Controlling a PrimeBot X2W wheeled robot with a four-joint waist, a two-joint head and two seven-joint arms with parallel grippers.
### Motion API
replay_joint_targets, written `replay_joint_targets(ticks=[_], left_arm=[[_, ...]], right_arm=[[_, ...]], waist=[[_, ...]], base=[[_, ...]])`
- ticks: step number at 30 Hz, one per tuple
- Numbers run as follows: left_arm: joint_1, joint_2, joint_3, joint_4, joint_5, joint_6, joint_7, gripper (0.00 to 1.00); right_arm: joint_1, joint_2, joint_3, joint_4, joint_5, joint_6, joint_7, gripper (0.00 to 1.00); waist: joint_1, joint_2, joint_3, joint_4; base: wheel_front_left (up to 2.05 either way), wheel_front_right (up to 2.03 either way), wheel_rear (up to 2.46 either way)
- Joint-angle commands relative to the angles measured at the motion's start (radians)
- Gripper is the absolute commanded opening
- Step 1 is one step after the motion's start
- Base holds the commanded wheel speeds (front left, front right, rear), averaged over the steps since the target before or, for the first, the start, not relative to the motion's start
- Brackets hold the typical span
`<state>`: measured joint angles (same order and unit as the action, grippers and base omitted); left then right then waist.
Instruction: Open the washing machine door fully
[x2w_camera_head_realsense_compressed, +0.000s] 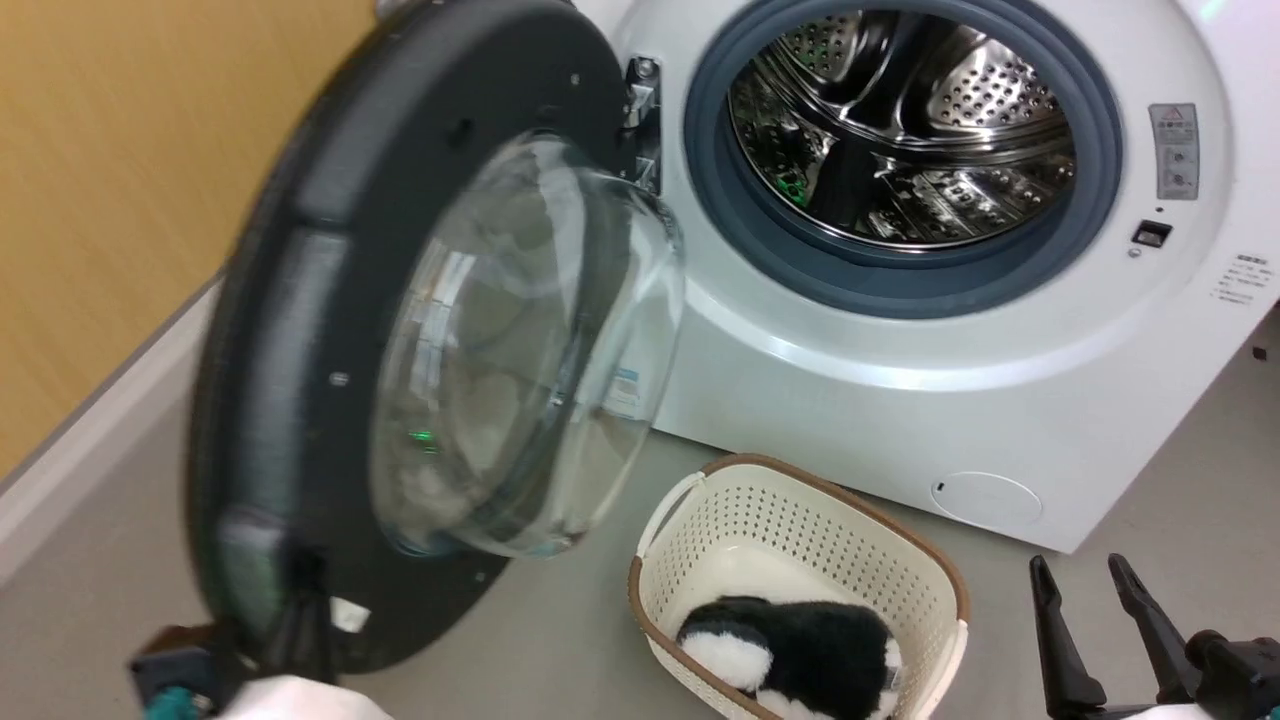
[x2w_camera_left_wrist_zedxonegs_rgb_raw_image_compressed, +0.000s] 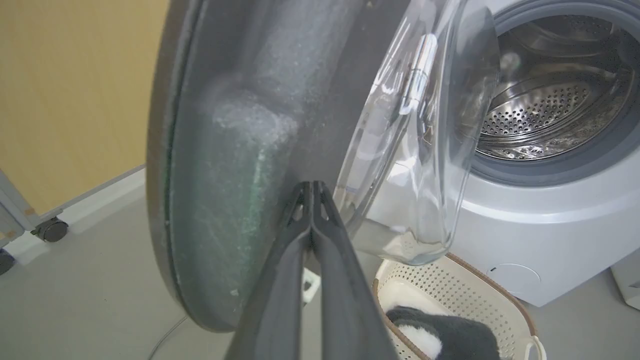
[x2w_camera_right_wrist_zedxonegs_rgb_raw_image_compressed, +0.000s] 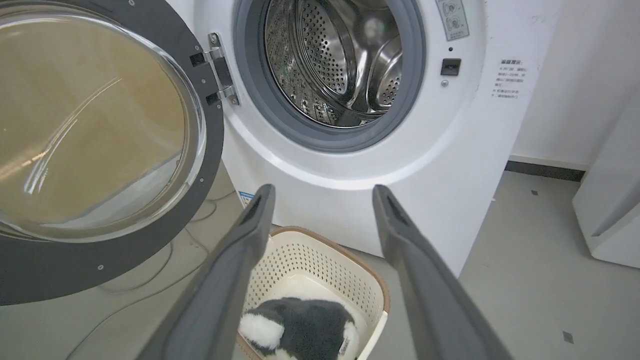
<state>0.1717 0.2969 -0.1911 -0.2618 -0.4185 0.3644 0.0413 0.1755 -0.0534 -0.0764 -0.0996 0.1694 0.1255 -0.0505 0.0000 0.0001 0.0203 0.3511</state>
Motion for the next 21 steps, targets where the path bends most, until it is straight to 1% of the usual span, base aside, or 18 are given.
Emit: replay_joint_targets(ticks=[1, 5, 10, 15, 21], left_arm=[[-0.017, 0.005, 0.017, 0.018, -0.012, -0.005, -0.008, 0.0], [-0.058, 0.024, 0.076, 0.076, -0.048, -0.022, -0.041, 0.0], [-0.116, 0.061, 0.143, 0.165, -0.085, -0.049, -0.068, 0.0], [-0.193, 0.096, 0.191, 0.295, -0.124, -0.094, -0.1, 0.0], [-0.304, 0.134, 0.219, 0.477, -0.15, -0.155, -0.148, 0.0]], right_arm=[[0.003, 0.003, 0.0, 0.0, 0.011, 0.005, -0.007, 1.0], [-0.001, 0.003, 0.005, 0.007, 0.023, 0.005, -0.002, 1.0], [-0.007, 0.003, 0.007, 0.011, 0.023, 0.005, -0.006, 1.0], [-0.012, 0.003, 0.007, 0.012, 0.017, 0.005, -0.005, 1.0], [-0.019, 0.003, 0.011, 0.014, 0.013, 0.005, -0.004, 1.0]], waist=[[0.0, -0.0001, 0.004, -0.005], [0.0, -0.0001, 0.012, -0.02], [0.0, -0.0001, 0.015, -0.032], [0.0, -0.0001, 0.02, -0.037], [0.0, -0.0001, 0.024, -0.043]], base=[[0.0, 0.0, 0.0], [0.0, 0.0, 0.0], [0.0, 0.0, 0.0], [0.0, 0.0, 0.0], [0.0, 0.0, 0.0]])
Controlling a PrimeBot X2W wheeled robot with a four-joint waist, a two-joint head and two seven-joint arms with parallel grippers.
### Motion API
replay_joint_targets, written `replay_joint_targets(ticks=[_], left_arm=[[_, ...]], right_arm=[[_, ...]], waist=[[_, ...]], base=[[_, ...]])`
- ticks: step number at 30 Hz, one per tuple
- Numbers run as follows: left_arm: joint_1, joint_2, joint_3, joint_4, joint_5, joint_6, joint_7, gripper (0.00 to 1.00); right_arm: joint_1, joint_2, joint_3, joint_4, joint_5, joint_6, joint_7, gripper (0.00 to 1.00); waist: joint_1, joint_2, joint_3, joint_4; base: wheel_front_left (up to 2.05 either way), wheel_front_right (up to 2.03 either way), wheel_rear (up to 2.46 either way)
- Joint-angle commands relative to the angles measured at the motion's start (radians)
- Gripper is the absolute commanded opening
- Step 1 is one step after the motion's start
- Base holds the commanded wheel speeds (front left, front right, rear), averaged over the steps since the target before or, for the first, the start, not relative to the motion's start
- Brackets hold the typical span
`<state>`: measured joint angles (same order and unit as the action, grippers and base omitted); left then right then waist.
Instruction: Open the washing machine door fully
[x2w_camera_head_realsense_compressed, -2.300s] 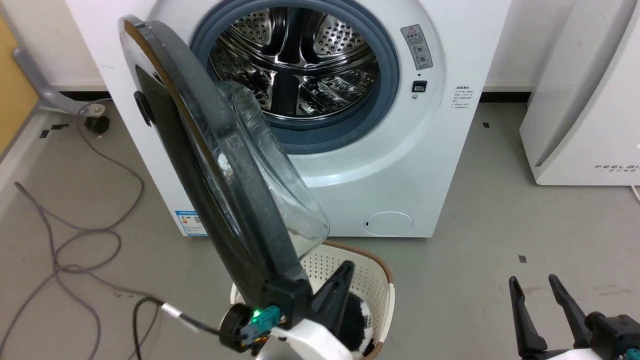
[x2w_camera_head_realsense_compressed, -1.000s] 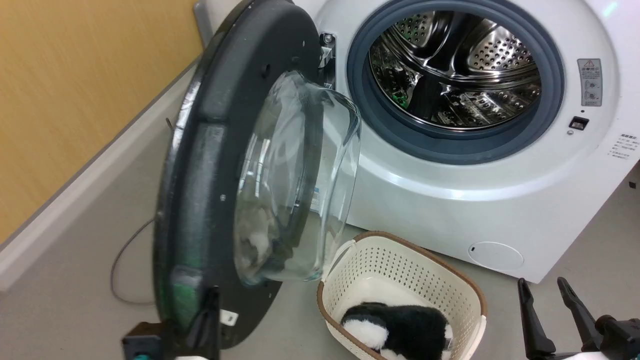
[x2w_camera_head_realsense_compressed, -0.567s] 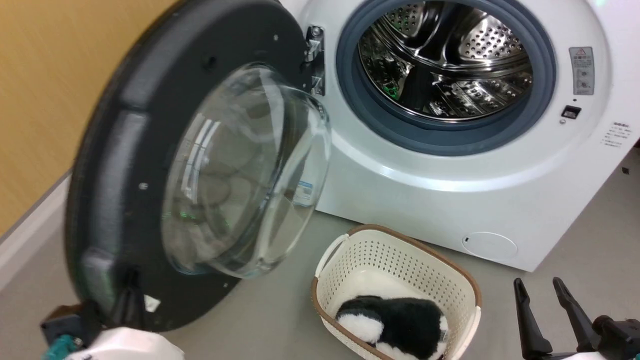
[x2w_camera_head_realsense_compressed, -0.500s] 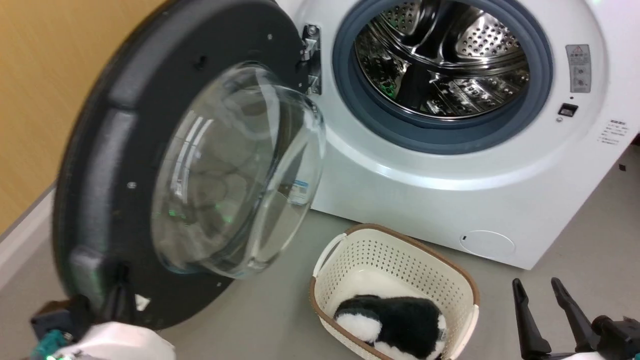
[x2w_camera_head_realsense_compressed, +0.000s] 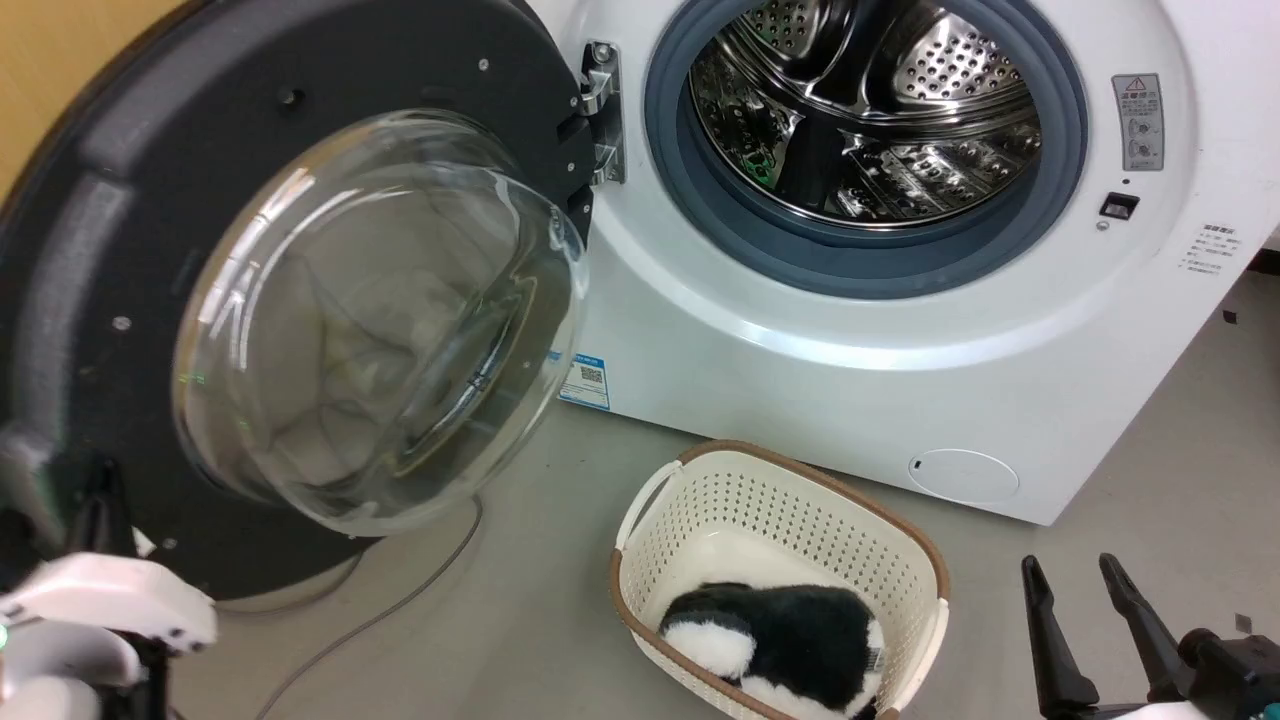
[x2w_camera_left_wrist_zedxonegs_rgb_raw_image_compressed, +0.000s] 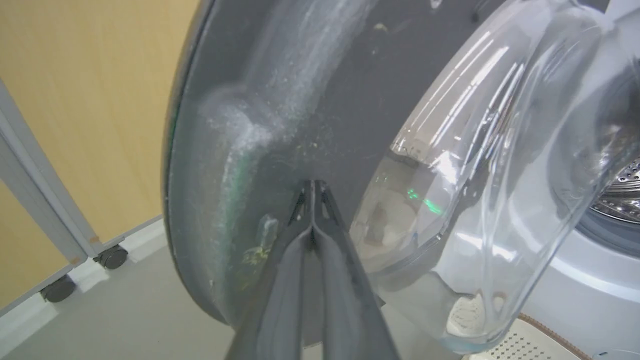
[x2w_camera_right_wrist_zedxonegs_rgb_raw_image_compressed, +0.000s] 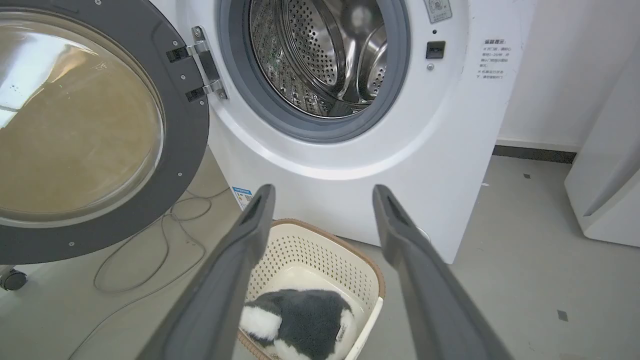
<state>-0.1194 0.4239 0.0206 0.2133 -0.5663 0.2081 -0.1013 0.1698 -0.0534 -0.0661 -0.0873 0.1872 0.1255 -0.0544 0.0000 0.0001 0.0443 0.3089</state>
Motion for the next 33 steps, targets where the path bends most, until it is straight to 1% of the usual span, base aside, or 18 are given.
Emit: replay_joint_targets(ticks=[1, 2, 3, 7, 10, 13, 17, 22, 27, 28, 29, 30, 33], left_arm=[[-0.034, 0.02, 0.013, 0.037, -0.008, -0.013, -0.01, 0.0], [-0.055, 0.031, 0.018, 0.071, -0.013, -0.027, -0.017, 0.0], [-0.068, 0.032, 0.016, 0.095, -0.01, -0.031, -0.028, 0.0], [-0.087, 0.026, 0.007, 0.149, -0.001, -0.035, -0.059, 0.0], [-0.075, 0.015, 0.005, 0.16, -0.002, -0.034, -0.079, 0.0], [-0.043, 0.001, -0.004, 0.142, 0.005, -0.027, -0.092, 0.0], [0.027, -0.022, -0.013, 0.065, 0.014, -0.005, -0.105, 0.0], [0.162, -0.055, -0.023, -0.096, 0.031, 0.05, -0.105, 0.0], [0.285, -0.094, -0.066, -0.281, 0.063, 0.105, -0.084, 0.0], [0.302, -0.102, -0.078, -0.311, 0.068, 0.112, -0.079, 0.33], [0.316, -0.106, -0.091, -0.336, 0.076, 0.118, -0.074, 0.78], [0.328, -0.111, -0.104, -0.357, 0.084, 0.123, -0.07, 1.0], [0.349, -0.129, -0.143, -0.397, 0.098, 0.129, -0.06, 1.0]], right_arm=[[-0.014, 0.003, 0.002, 0.002, -0.004, 0.005, -0.001, 1.0], [-0.015, 0.003, 0.003, 0.003, -0.004, 0.005, -0.001, 1.0], [-0.015, 0.003, 0.004, 0.004, -0.003, 0.005, -0.002, 1.0], [-0.009, 0.003, 0.0, 0.01, 0.001, 0.005, -0.006, 1.0], [-0.002, 0.003, -0.001, 0.016, 0.005, 0.005, -0.008, 1.0], [0.005, 0.003, -0.004, 0.022, 0.009, 0.005, -0.01, 1.0], [0.008, 0.003, -0.001, 0.026, 0.011, 0.005, -0.011, 1.0], [0.012, 0.003, 0.006, 0.029, 0.012, 0.005, -0.012, 1.0], [0.015, 0.003, 0.003, 0.028, 0.007, 0.005, -0.012, 1.0], [0.014, 0.003, 0.003, 0.028, 0.006, 0.005, -0.012, 1.0], [0.013, 0.003, 0.003, 0.027, 0.005, 0.005, -0.012, 1.0], [0.011, 0.003, 0.003, 0.027, 0.004, 0.005, -0.011, 1.0], [0.006, 0.003, 0.003, 0.025, -0.002, 0.005, -0.008, 1.0]], waist=[[0.0, -0.0001, 0.001, -0.003], [0.0, -0.0001, 0.002, -0.005], [0.0, -0.0001, 0.0, -0.007], [0.0, -0.0001, -0.008, -0.012], [0.0, -0.0001, -0.017, -0.013], [0.0, -0.0001, -0.03, -0.009], [0.0, -0.0001, -0.041, -0.006], [0.0, -0.0001, -0.056, -0.01], [0.0, -0.0001, -0.061, -0.012], [0.0, -0.0001, -0.06, -0.013], [0.0, -0.0001, -0.06, -0.015], [0.0, -0.0001, -0.061, -0.018], [0.0, -0.0001, -0.063, -0.034]], base=[[0.0, 0.0, 0.0], [0.0, 0.0, 0.0], [0.0, 0.0, 0.0], [0.0, 0.0, 0.0], [0.0, 0.0, 0.0], [0.0, 0.0, 0.0], [0.0, 0.0, 0.0], [0.0, 0.0, 0.0], [0.0, 0.0, 0.0], [0.0, 0.0, 0.0], [0.0, 0.0, 0.0], [0.0, 0.0, 0.0], [0.0, 0.0, 0.0]])
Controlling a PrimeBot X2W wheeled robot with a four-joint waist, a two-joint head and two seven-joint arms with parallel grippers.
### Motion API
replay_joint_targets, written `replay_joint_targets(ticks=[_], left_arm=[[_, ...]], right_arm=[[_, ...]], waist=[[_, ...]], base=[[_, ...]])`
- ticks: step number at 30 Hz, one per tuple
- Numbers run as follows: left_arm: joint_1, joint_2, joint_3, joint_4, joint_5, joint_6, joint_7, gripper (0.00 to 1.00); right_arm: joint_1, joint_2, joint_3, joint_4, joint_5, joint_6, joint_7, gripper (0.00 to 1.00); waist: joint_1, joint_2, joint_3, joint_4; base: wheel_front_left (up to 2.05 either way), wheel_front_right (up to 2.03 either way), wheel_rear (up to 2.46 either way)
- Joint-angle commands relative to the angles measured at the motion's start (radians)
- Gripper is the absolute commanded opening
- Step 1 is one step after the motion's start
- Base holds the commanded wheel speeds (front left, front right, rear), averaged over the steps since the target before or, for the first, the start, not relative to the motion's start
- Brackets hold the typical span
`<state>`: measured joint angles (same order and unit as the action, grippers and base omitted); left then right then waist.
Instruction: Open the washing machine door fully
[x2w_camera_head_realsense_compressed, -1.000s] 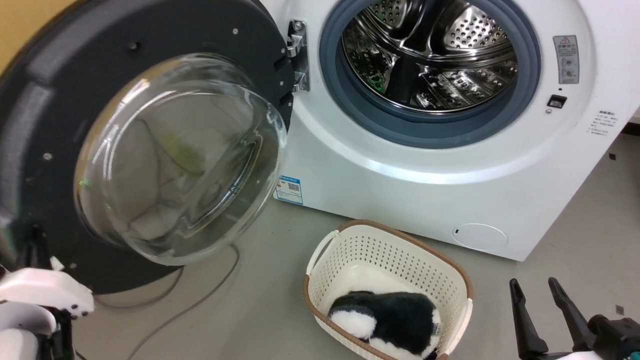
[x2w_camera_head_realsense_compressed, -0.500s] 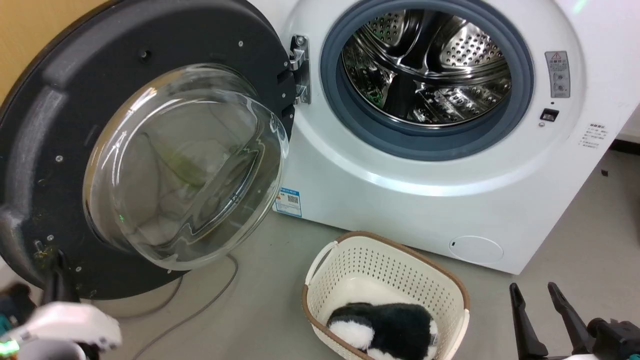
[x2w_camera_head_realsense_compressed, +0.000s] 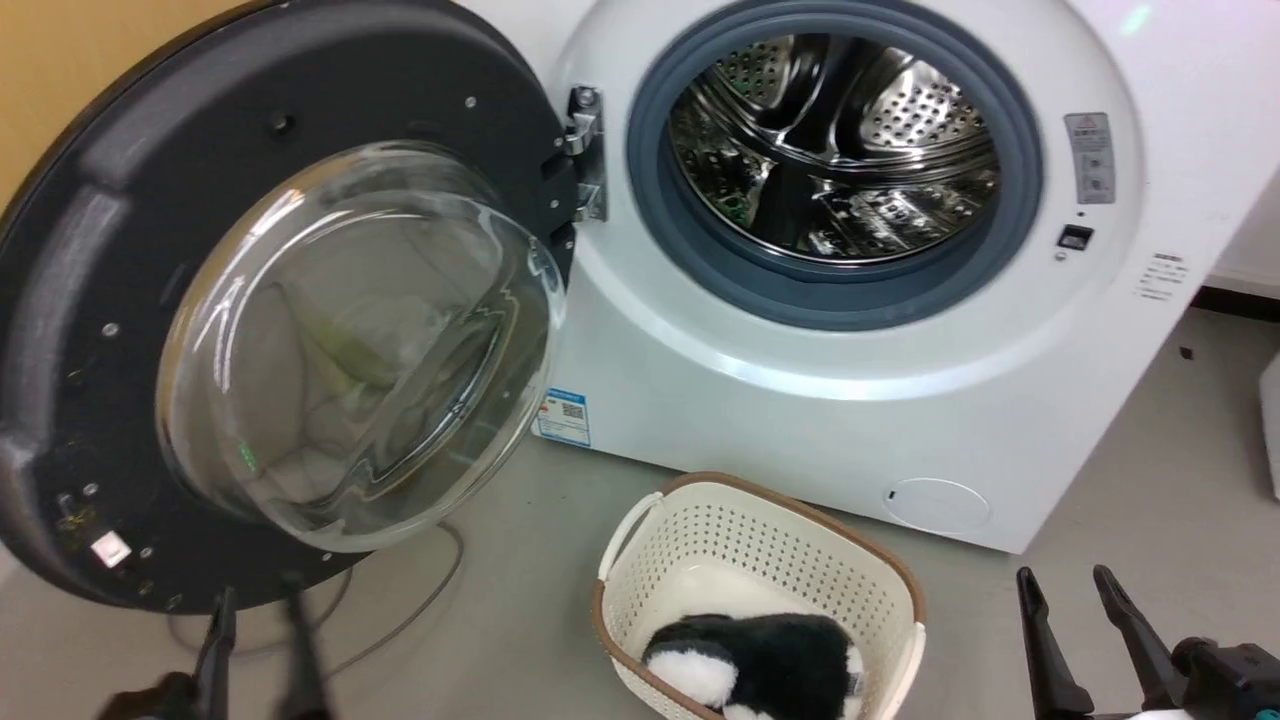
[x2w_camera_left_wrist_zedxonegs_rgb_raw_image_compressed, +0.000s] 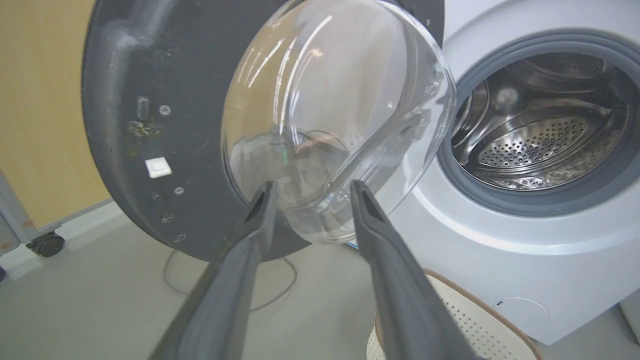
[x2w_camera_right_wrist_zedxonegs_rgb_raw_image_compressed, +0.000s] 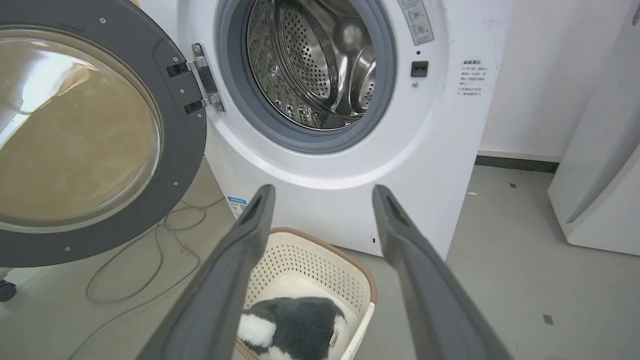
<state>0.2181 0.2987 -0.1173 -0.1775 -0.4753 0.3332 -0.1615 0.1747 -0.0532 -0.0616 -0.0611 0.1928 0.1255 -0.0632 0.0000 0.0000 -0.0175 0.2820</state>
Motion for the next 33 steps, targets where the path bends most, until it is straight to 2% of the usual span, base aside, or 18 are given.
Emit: replay_joint_targets(ticks=[1, 10, 14, 25, 33], left_arm=[[0.013, -0.01, -0.02, -0.011, 0.01, 0.001, 0.001, 1.0], [-0.052, -0.035, -0.122, 0.063, 0.05, -0.059, -0.037, 1.0], [-0.086, -0.037, -0.154, 0.1, 0.072, -0.072, -0.038, 1.0], [-0.131, -0.023, -0.188, 0.168, 0.119, -0.065, -0.025, 1.0], [-0.132, -0.026, -0.194, 0.194, 0.123, -0.052, -0.029, 1.0]], right_arm=[[-0.001, 0.003, 0.0, -0.002, -0.011, 0.005, 0.003, 1.0], [-0.015, 0.003, 0.013, -0.031, -0.054, 0.005, 0.027, 1.0], [-0.015, 0.003, 0.017, -0.049, -0.073, 0.005, 0.044, 1.0], [0.005, 0.003, 0.024, -0.074, -0.113, 0.005, 0.079, 1.0], [0.005, 0.003, 0.044, -0.087, -0.118, 0.005, 0.088, 1.0]], waist=[[0.0, 0.0, -0.002, -0.016], [0.0, 0.0, -0.01, -0.126], [0.0, 0.0, -0.012, -0.189], [0.0, 0.0, -0.005, -0.306], [0.0, 0.0, 0.002, -0.337]], base=[[0.0, 0.0, 0.0], [0.0, 0.0, 0.0], [0.0, 0.0, 0.0], [0.0, 0.0, 0.0], [0.0, 0.0, 0.0]])
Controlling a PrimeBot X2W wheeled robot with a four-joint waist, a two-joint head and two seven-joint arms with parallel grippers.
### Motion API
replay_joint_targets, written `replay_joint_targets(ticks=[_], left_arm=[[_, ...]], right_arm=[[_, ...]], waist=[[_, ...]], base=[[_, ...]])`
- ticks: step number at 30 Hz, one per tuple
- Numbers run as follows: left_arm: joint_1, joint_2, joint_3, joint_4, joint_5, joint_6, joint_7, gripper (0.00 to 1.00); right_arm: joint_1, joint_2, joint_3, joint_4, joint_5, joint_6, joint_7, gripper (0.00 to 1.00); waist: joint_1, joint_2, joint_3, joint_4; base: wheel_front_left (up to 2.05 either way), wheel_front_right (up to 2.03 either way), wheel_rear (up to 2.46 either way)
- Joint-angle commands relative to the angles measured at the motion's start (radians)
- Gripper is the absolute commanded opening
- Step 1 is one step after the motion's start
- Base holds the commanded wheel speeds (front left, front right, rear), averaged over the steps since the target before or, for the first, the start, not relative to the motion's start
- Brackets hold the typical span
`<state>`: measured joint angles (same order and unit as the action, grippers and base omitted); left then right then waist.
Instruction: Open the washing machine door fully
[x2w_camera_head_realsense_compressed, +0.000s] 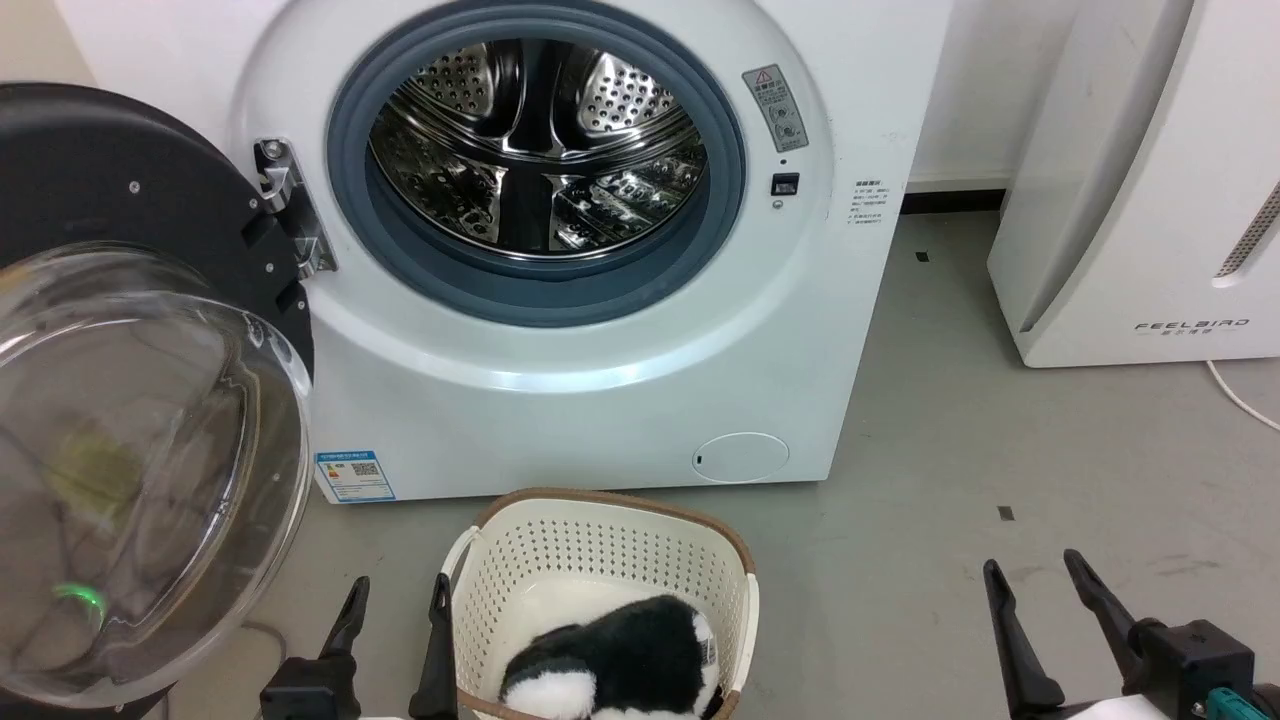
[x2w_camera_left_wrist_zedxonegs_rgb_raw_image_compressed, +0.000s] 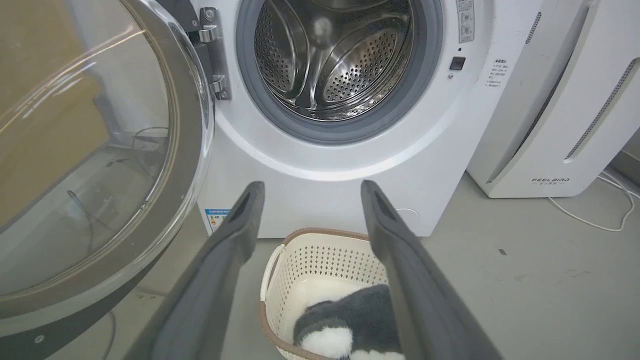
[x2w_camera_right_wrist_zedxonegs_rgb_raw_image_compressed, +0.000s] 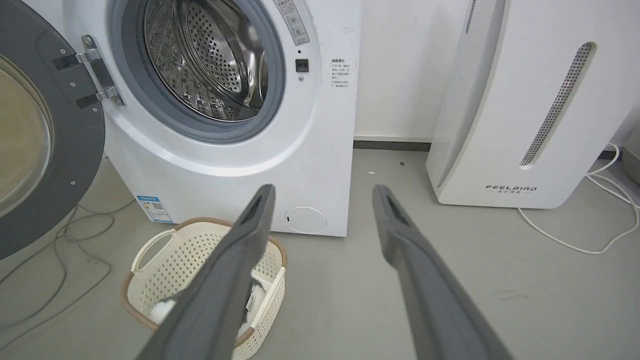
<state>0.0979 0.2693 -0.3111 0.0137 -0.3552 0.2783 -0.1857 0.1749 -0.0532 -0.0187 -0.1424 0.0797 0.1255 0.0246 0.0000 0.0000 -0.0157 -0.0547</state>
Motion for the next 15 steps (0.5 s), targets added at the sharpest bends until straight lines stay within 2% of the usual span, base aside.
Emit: replay_joint_targets(ticks=[1, 5, 6, 15], left_arm=[[-0.012, 0.004, 0.001, 0.005, 0.002, 0.003, -0.005, 1.0], [-0.012, 0.005, 0.001, 0.007, -0.006, 0.002, -0.002, 1.0], [0.0, 0.001, 0.001, 0.006, -0.009, 0.0, 0.0, 0.0], [-0.004, -0.011, 0.014, 0.006, 0.008, -0.013, 0.009, 0.0]], right_arm=[[0.003, 0.003, 0.004, -0.006, -0.005, 0.005, 0.0, 1.0], [0.004, 0.003, 0.012, -0.006, -0.002, 0.005, -0.001, 1.0], [0.0, 0.0, 0.014, -0.001, 0.001, 0.0, -0.001, 0.0], [-0.008, 0.0, 0.015, 0.007, -0.003, -0.001, -0.002, 0.0]], waist=[[0.0, 0.0, 0.001, -0.001], [0.0, 0.0, 0.003, -0.001], [0.0, 0.0, 0.003, -0.001], [0.0, 0.0, 0.004, 0.002]], base=[[0.0, 0.0, 0.0], [0.0, 0.0, 0.0], [0.0, 0.0, 0.0], [0.0, 0.0, 0.0]])
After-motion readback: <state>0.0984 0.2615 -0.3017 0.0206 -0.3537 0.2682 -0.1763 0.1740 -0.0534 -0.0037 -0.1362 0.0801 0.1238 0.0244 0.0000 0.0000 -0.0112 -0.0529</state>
